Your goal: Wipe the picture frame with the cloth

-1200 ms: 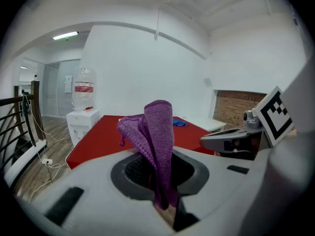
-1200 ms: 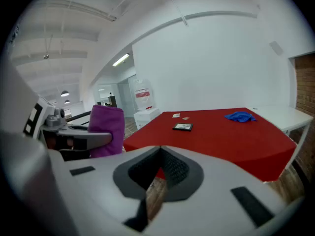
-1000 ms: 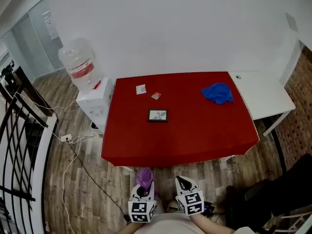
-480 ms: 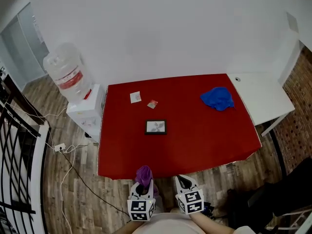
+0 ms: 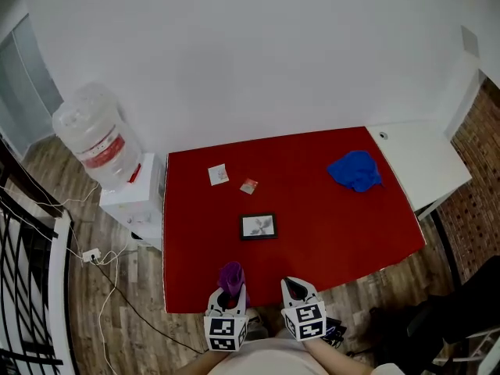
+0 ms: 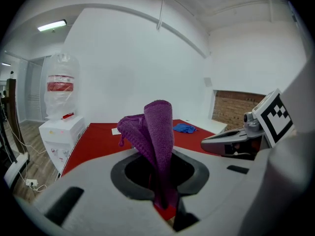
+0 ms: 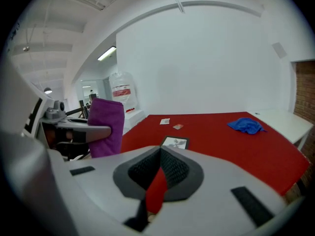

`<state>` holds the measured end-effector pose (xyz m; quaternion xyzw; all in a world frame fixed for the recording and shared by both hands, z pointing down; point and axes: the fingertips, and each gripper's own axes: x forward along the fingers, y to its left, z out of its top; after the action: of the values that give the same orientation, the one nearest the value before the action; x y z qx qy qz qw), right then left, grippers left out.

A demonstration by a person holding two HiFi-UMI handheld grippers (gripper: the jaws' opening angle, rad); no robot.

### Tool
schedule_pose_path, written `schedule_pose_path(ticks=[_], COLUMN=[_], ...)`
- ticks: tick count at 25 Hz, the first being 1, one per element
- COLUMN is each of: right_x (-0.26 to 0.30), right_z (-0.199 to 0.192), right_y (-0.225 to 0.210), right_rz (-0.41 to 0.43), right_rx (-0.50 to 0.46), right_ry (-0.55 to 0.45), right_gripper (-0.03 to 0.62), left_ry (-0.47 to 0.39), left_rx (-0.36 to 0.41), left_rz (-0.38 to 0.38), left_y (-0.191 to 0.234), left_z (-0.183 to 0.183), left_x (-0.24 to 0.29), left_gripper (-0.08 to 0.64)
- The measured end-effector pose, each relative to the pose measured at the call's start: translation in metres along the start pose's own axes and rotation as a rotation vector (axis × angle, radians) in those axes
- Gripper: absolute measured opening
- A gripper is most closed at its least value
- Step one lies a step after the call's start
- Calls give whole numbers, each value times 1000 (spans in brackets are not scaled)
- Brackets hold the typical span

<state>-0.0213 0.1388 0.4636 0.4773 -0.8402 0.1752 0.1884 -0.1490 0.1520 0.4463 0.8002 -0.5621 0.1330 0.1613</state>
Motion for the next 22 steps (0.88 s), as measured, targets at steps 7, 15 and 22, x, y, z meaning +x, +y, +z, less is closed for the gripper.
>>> schedule_pose_path(ticks=[7, 15, 22], right_x=[17, 40, 56], right_z=[14, 39, 43], right_y=[-15, -33, -44], right_rz=[-26, 9, 37], right_rx=[10, -22, -30], right_ry=[14, 10, 30], right_gripper=[3, 3, 3], left_ry=[14, 4, 28], left_rx=[-20, -36, -22], left_rz=[-19, 16, 17], left_y=[12, 18, 14], left_z=[9, 24, 27], left_x=[24, 47, 68], left_gripper=[61, 61, 61])
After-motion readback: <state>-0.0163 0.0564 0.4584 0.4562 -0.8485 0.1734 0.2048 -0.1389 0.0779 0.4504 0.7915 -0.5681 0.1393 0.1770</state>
